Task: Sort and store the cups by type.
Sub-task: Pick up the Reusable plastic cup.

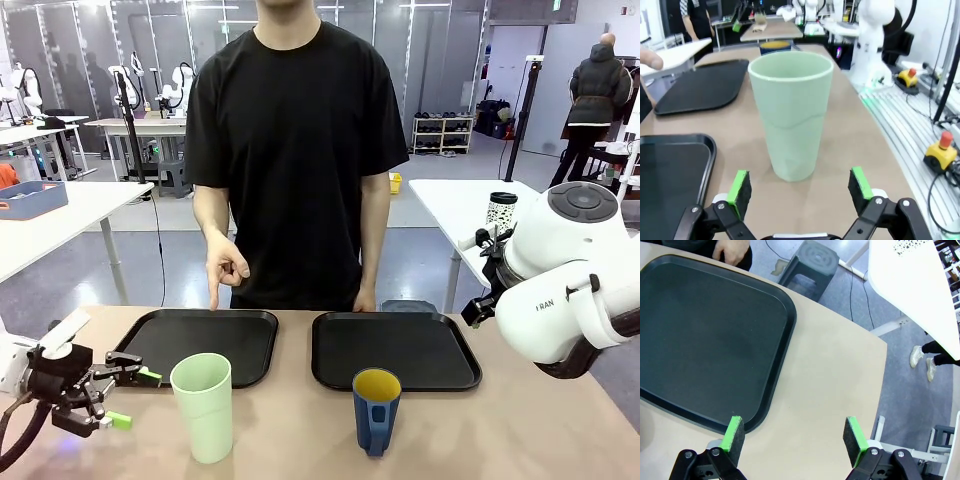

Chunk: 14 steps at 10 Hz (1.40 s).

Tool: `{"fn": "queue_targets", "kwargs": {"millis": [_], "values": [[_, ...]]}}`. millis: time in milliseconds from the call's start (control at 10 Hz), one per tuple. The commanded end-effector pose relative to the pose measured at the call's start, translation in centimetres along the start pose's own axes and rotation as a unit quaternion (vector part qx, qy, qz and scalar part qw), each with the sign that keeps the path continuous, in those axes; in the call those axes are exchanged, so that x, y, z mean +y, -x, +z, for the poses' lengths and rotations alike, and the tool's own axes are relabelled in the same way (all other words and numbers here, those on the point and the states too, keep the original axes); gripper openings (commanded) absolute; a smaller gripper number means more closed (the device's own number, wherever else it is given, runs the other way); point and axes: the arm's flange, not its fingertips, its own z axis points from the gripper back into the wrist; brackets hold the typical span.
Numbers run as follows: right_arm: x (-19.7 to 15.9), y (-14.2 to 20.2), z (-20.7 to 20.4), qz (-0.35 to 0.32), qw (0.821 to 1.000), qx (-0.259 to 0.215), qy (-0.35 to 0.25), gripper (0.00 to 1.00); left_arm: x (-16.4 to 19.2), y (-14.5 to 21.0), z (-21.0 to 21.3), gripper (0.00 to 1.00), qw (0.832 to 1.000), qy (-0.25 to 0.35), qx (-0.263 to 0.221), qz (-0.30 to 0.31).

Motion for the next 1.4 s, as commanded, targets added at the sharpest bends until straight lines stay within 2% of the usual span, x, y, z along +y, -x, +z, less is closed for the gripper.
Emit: {"fn": "queue_targets", "kwargs": {"millis": [0,200,400,500,600,1200,1300], "values": [[0.0,-0.1,-0.1,0.0,1.0,-0.001,-0.001,1.0,0.9,0.9,-0.2,1.0,0.998,-0.007,-0.054,-0.02],[0.0,-0.1,-0.1,0.0,1.0,-0.001,-0.001,1.0,1.1,0.9,-0.3,1.0,0.995,0.006,-0.095,-0.023],[0.0,-0.1,-0.1,0.0,1.0,-0.001,-0.001,1.0,1.2,1.1,-0.3,1.0,0.994,-0.011,-0.105,-0.022],[0.0,-0.1,-0.1,0.0,1.0,-0.001,-0.001,1.0,1.3,0.9,0.0,1.0,0.996,-0.016,-0.084,-0.015],[0.0,-0.1,-0.1,0.0,1.0,-0.001,-0.001,1.0,1.8,-1.6,0.0,1.0,0.996,0.0,-0.086,-0.005],[0.0,-0.1,-0.1,0.0,1.0,-0.001,-0.001,1.0,2.0,-0.6,-0.5,1.0,0.996,0.004,-0.086,0.004],[0.0,-0.1,-0.1,0.0,1.0,-0.001,-0.001,1.0,2.2,-0.4,-1.2,1.0,0.997,0.001,-0.073,0.01]]}}
